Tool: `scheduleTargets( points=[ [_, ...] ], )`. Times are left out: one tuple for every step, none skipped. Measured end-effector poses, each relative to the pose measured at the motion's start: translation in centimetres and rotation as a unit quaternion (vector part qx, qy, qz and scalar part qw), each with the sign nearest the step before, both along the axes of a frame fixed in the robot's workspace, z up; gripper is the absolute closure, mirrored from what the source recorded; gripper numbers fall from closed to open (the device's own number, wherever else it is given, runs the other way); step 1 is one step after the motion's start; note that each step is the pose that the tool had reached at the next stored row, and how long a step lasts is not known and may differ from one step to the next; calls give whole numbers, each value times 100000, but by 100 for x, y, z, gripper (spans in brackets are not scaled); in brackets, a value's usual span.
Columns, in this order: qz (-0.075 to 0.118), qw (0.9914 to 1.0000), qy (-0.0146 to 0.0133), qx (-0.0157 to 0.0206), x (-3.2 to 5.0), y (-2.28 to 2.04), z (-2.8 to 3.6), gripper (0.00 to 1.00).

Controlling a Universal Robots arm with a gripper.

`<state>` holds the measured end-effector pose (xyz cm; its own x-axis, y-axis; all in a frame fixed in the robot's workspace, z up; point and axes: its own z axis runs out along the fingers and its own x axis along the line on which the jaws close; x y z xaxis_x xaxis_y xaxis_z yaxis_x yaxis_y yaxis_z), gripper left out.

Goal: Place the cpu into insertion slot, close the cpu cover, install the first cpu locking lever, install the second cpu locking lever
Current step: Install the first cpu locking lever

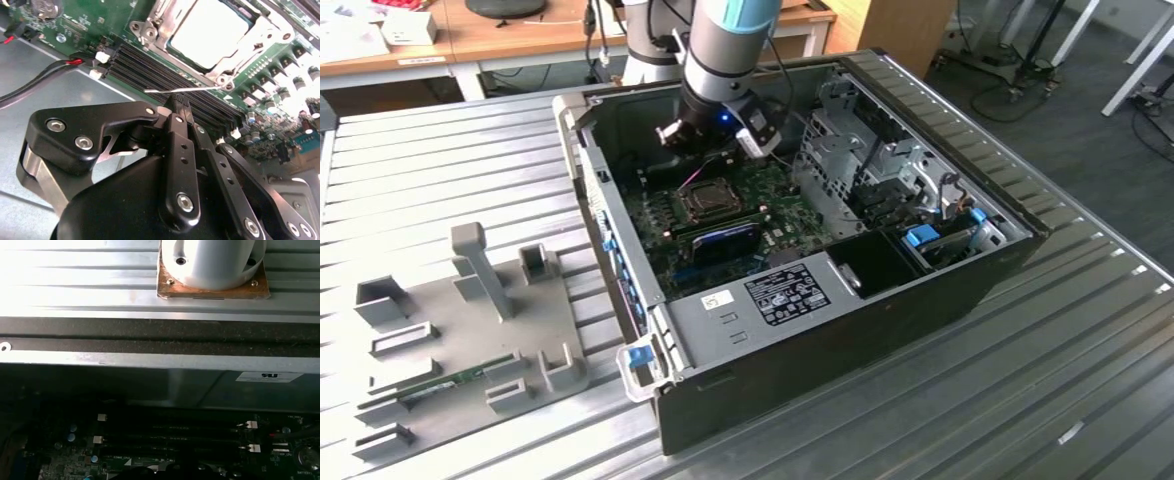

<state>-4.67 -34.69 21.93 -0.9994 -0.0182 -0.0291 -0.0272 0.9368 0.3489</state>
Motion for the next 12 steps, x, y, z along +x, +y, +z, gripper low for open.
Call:
scheduleTargets(
  points=[
    [80,100000,-289,1,-7,0,0,90],
    [118,99999,-451,5,-16,0,-1,90],
    [124,99999,-507,8,-22,1,-1,90],
    [135,99998,-565,6,-30,0,-1,90],
    [158,99998,-657,2,-45,0,0,90],
    [193,99997,-760,0,-61,-1,0,90],
    [234,99996,-886,1,-73,0,-1,90],
    [305,99994,-1019,-3,-83,0,-1,90],
    [403,99992,-1185,-8,-89,0,-1,90],
    [535,99989,-1388,-6,-94,0,-1,90],
    [690,99985,-1611,-1,-97,0,-1,90],
    [864,99979,-1872,0,-98,0,-2,90]
  ],
)
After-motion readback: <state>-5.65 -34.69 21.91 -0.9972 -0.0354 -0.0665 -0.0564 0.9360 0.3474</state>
